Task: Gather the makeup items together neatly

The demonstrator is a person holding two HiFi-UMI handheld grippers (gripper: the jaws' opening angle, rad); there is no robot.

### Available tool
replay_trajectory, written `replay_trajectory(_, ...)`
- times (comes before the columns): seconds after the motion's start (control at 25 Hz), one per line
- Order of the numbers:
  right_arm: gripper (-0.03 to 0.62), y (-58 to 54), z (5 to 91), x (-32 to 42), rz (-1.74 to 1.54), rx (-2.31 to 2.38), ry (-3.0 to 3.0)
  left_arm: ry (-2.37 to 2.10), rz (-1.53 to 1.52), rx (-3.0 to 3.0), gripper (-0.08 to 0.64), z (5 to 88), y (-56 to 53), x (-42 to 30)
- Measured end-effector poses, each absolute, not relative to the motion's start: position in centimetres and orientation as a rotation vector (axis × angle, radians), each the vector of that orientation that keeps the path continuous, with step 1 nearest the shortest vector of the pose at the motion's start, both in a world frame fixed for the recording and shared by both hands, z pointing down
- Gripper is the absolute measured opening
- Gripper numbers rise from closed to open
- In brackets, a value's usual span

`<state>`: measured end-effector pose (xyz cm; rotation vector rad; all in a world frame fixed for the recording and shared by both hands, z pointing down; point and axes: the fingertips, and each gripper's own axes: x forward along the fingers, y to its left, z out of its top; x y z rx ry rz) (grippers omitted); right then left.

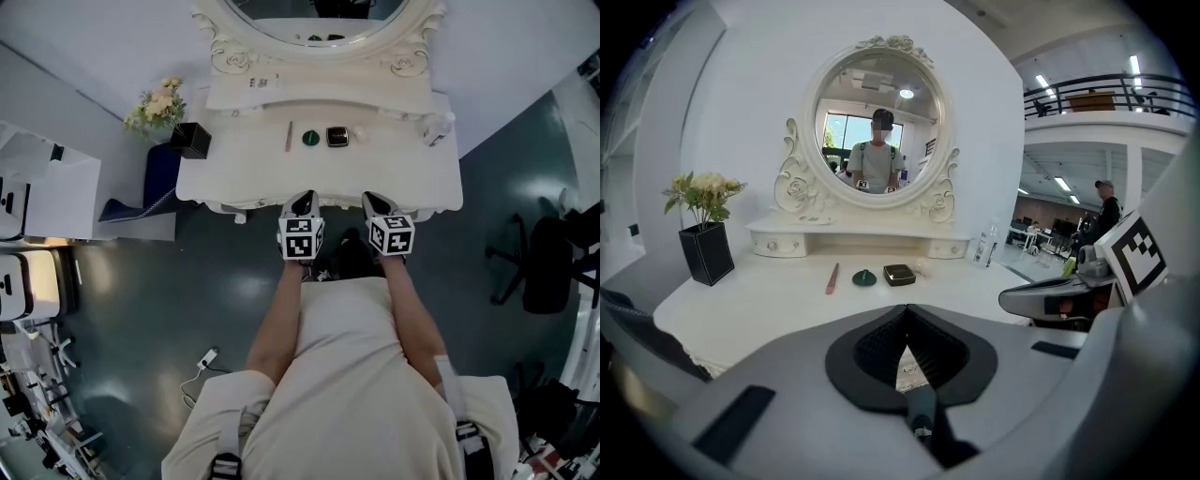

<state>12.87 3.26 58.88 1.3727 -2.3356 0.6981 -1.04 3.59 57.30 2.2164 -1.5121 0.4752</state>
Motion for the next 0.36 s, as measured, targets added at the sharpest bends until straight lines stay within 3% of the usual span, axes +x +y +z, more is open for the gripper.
replay_trajectory(0.36,0.043,3.51,59.12,12.58,0.693,1.361,-2.330,-1.511,0.474,2.211,0.015,57.27,3.59,-1.08)
